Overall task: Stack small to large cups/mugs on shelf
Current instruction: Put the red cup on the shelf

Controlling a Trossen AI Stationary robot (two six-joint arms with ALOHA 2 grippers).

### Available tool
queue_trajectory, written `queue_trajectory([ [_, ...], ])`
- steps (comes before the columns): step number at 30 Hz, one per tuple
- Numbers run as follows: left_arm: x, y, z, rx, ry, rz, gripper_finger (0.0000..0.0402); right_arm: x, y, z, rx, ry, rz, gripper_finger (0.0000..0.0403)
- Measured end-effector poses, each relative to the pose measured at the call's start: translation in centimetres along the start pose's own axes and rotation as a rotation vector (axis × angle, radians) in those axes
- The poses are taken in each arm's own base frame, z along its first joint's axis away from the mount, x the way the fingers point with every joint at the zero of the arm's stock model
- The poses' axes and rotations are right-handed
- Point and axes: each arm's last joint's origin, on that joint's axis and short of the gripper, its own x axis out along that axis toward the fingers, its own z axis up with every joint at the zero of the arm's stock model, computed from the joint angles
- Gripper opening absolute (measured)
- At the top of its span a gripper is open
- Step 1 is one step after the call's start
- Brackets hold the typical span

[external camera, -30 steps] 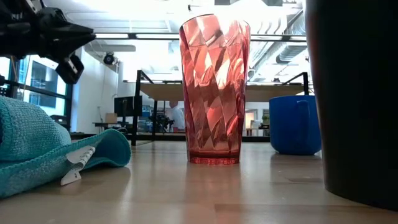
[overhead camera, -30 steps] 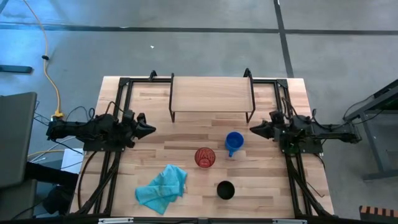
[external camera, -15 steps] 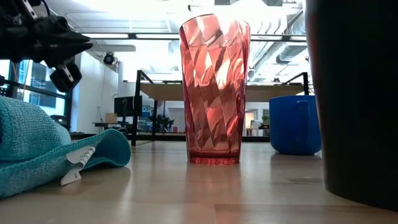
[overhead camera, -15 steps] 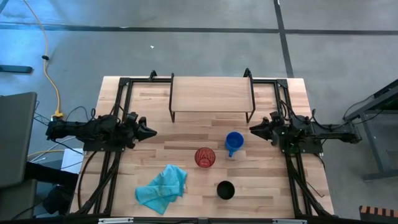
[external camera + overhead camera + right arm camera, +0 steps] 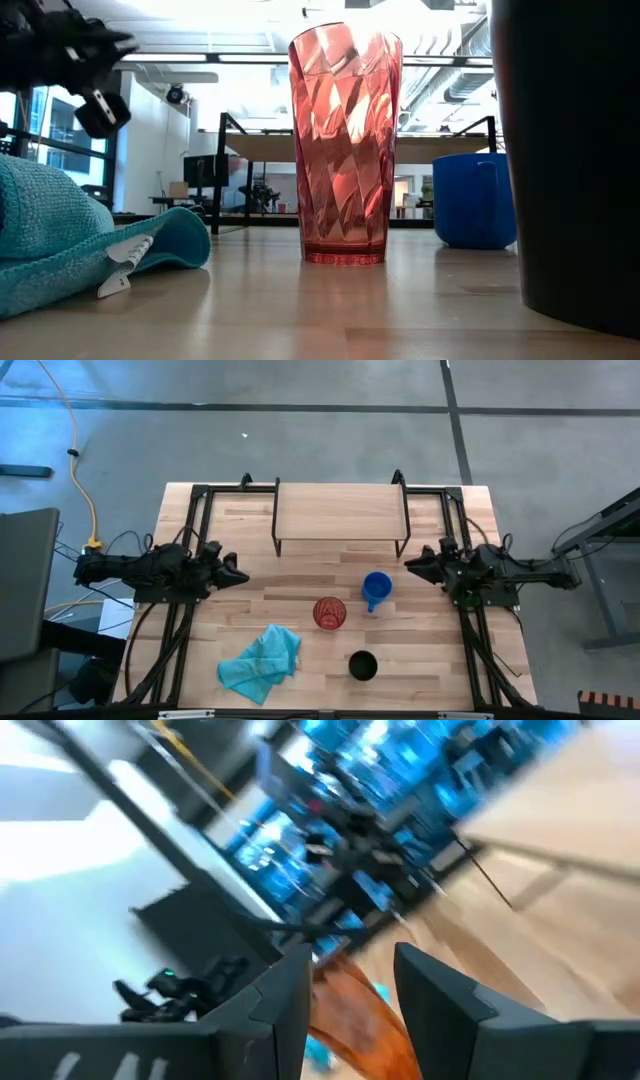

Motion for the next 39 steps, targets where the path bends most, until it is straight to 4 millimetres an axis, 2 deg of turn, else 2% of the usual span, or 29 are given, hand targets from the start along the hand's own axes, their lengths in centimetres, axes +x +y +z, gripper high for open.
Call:
queue_trajectory([
  [4, 0.0, -0.3, 0.3, 0.010, -0.032, -0.027, 0.0033, 0.0, 0.6, 0.5, -0.039, -0.069, 0.043, 0.0136],
  [10, 0.0, -0.1, 0.5, 0.014, -0.098, 0.036, 0.0033, 0.9, 0.6, 0.3, -0.020, -0.022, 0.020, 0.0136],
  [15, 0.0, 0.0, 0.6, 0.044, -0.130, 0.070, 0.0033, 2.7, 2.6, 1.9, -0.215, 0.022, 0.026, 0.0136],
  [20, 0.0, 0.0, 0.6, 0.065, -0.140, 0.086, 0.0033, 5.9, 5.8, 5.0, -0.362, 0.059, 0.022, 0.0136],
  [22, 0.0, 0.1, 0.6, 0.066, -0.144, 0.091, 0.0033, 7.2, 7.0, 6.2, -0.361, 0.099, -0.008, 0.0136],
  [26, 0.0, 0.1, 0.5, 0.066, -0.138, 0.097, 0.0033, 9.7, 8.6, 8.0, -0.268, 0.276, -0.172, 0.0136],
  [31, 0.0, 0.3, 0.3, 0.063, -0.116, 0.120, 0.0033, 13.7, 9.8, 8.8, -0.251, 0.505, -0.320, 0.0136],
  [36, -0.1, 0.6, 0.1, 0.060, -0.086, 0.150, 0.0033, 18.7, 10.7, 9.1, -0.366, 0.598, -0.305, 0.0136],
  [39, -0.1, 0.7, 0.0, 0.059, -0.075, 0.159, 0.0033, 20.8, 10.7, 9.0, -0.386, 0.669, -0.342, 0.0136],
])
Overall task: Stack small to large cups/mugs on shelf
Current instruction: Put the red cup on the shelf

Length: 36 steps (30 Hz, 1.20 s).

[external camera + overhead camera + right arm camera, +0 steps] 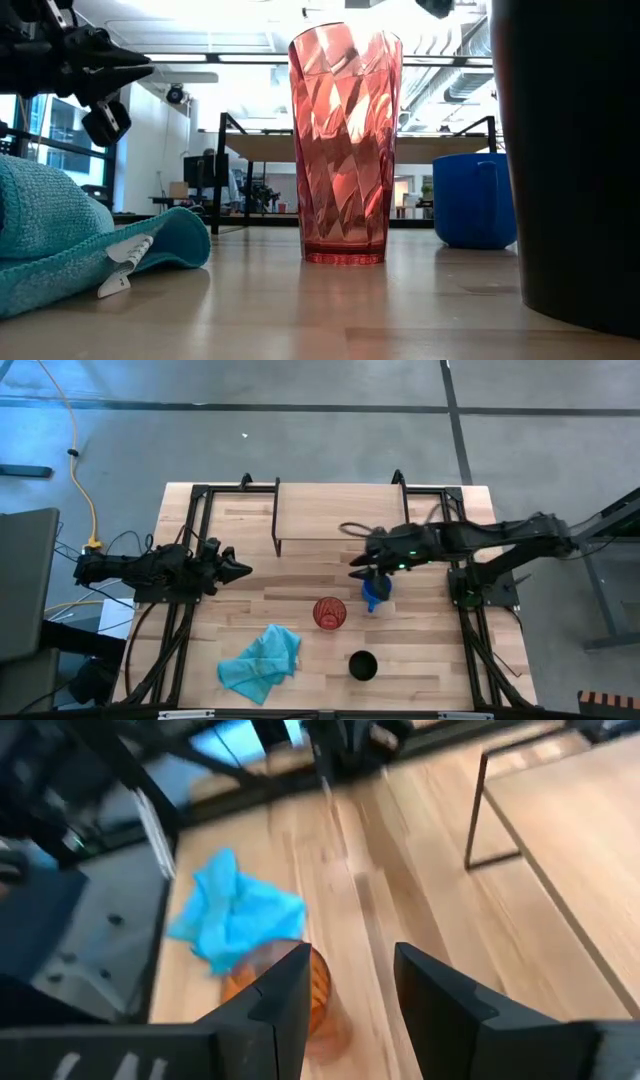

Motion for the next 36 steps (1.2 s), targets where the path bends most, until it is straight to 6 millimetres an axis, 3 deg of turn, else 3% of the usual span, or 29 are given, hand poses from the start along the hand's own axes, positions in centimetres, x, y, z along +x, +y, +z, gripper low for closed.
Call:
queue_trajectory([
  [6, 0.0, 0.1, -0.2, -0.004, 0.038, -0.001, 0.0033, 3.0, -0.2, 0.9, 0.030, 0.211, -0.075, 0.0136],
  [15, 0.0, 0.1, -0.3, -0.004, 0.039, 0.001, 0.0033, 8.4, -0.4, -0.7, 0.143, 0.418, -0.012, 0.0136],
  [28, 0.0, 0.1, -0.3, 0.044, 0.038, 0.000, 0.0033, 9.6, 2.0, -1.0, 0.175, 0.341, 0.034, 0.0136],
  [36, 0.0, 0.1, -0.2, 0.048, 0.038, -0.001, 0.0033, 10.0, 2.4, -1.5, 0.180, 0.312, -0.073, 0.0136],
])
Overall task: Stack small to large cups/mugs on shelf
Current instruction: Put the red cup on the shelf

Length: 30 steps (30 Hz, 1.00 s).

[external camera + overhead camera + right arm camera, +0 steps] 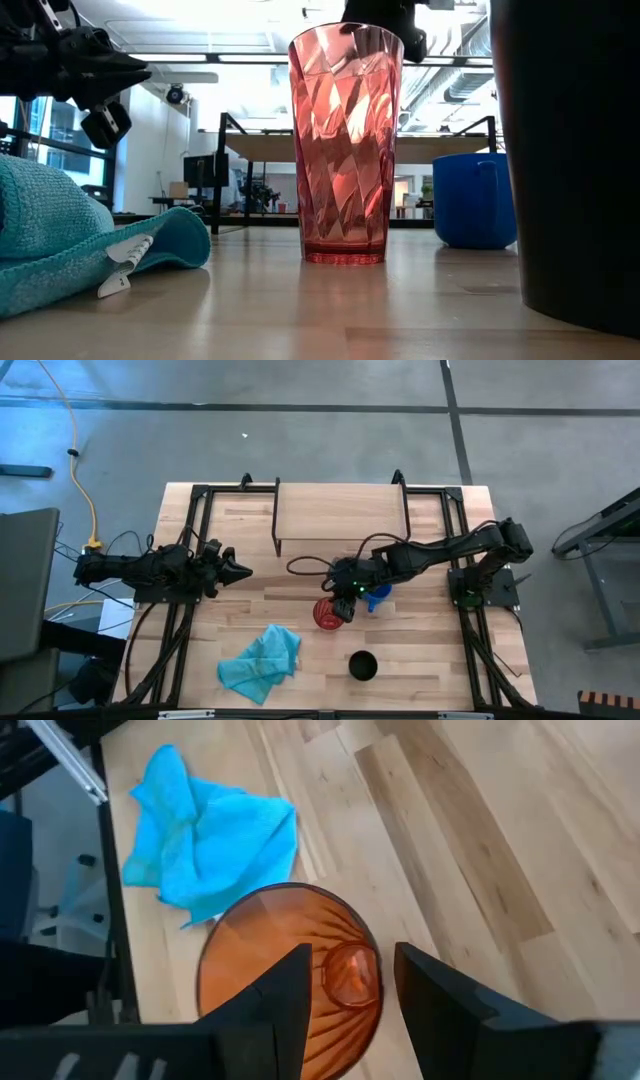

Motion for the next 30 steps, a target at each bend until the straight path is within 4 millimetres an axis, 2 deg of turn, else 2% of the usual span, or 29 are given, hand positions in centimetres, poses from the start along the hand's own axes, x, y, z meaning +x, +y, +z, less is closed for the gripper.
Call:
queue_trajectory([
  [6, 0.0, 0.0, 0.0, -0.003, 0.007, -0.009, 0.0033, 0.1, 0.0, -0.1, 0.007, 0.004, -0.007, 0.0136],
  [16, 0.0, -0.1, 0.0, -0.007, 0.024, -0.039, 0.0033, 2.4, -0.1, -0.6, 0.029, 0.067, -0.025, 0.0136],
  [30, 0.0, -0.1, 0.0, -0.008, 0.023, -0.039, 0.0033, 2.5, -0.4, -0.9, 0.044, 0.072, -0.095, 0.0136],
])
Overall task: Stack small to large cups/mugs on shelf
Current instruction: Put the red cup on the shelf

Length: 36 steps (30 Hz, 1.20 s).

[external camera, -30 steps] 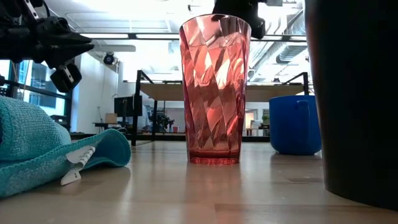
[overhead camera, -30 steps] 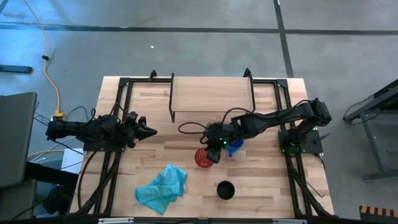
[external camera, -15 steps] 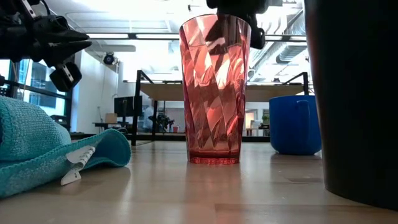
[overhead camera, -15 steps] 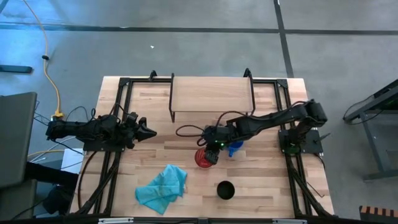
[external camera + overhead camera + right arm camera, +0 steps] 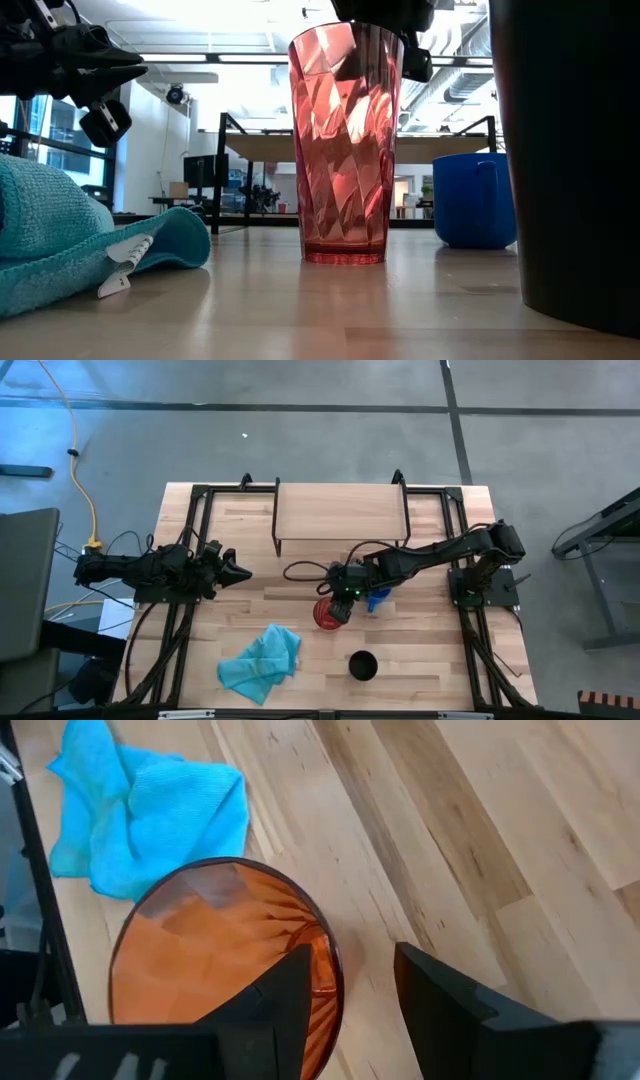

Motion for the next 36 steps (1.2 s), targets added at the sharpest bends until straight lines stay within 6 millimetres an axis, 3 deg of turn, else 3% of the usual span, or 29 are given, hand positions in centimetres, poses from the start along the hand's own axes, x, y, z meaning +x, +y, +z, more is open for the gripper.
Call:
queue_trajectory([
  [13, 0.0, 0.0, 0.0, -0.025, 0.003, -0.003, 0.0033, 0.0, -0.1, 0.1, -0.006, -0.014, -0.021, 0.0136],
  [25, 0.0, 0.0, 0.0, -0.025, 0.001, -0.004, 0.0033, 1.6, 0.0, 0.0, -0.003, 0.006, -0.027, 0.0133],
  [29, 0.0, 0.0, 0.0, -0.025, 0.001, -0.004, 0.0033, 1.7, 0.0, 0.0, -0.001, 0.007, -0.031, 0.0101],
  [33, 0.0, 0.0, 0.0, -0.024, 0.001, -0.003, 0.0033, 1.7, 0.0, 0.0, -0.003, 0.007, -0.032, 0.0023],
  [36, 0.0, 0.0, 0.0, -0.024, 0.002, -0.003, 0.0033, 1.7, 0.0, 0.0, 0.001, 0.006, -0.036, 0.0014],
])
